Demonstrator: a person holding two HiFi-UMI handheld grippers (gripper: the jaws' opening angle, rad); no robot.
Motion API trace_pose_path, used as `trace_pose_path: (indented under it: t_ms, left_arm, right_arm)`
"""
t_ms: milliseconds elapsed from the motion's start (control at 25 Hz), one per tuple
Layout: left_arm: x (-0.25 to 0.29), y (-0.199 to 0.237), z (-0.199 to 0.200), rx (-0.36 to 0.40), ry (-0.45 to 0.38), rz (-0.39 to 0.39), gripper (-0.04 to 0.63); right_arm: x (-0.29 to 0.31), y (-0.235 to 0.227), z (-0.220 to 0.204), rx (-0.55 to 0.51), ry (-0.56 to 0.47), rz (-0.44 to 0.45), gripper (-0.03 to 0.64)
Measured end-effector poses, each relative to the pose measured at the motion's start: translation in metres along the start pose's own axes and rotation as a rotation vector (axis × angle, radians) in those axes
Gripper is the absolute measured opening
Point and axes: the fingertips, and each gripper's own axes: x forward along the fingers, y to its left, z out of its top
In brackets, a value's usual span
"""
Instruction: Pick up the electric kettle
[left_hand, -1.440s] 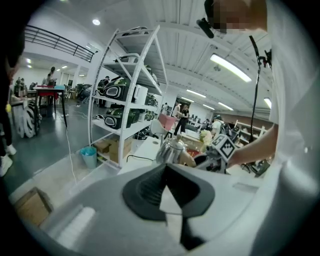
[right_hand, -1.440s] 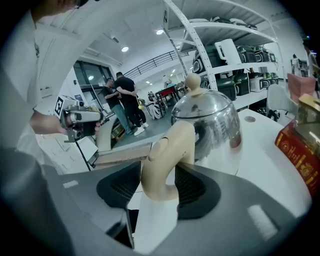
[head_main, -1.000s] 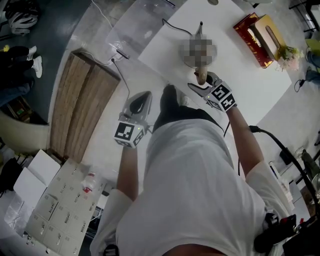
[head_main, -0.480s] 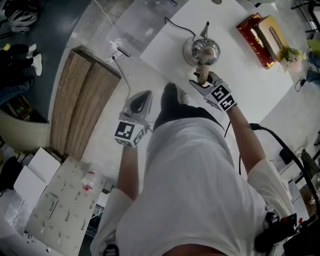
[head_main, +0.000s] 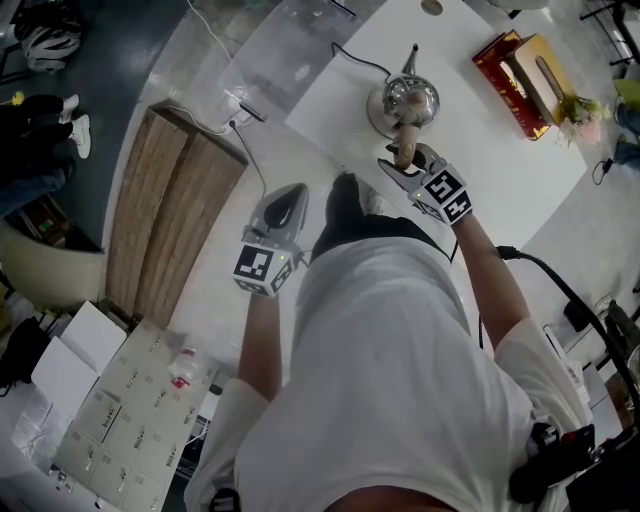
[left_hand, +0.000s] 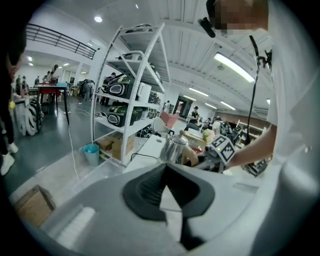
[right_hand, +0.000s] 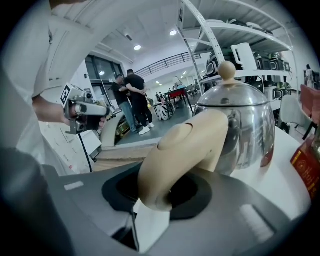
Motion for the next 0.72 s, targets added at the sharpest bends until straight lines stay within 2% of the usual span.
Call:
trace_pose_path:
  t_ms: [440, 720]
  left_arm:
    - [-0.007, 0.006, 0.009, 0.015, -0.018, -0.016, 0.002]
    - [0.001, 0.009, 0.023, 0.051, -0.015, -0.070, 0.002]
  right_arm:
    - [0.000, 0.002, 0.032, 0.031, -0.050, 0.004, 0.123]
    - [-0.008, 0.006, 0.048, 0.038, -0.069, -0.024, 0.124]
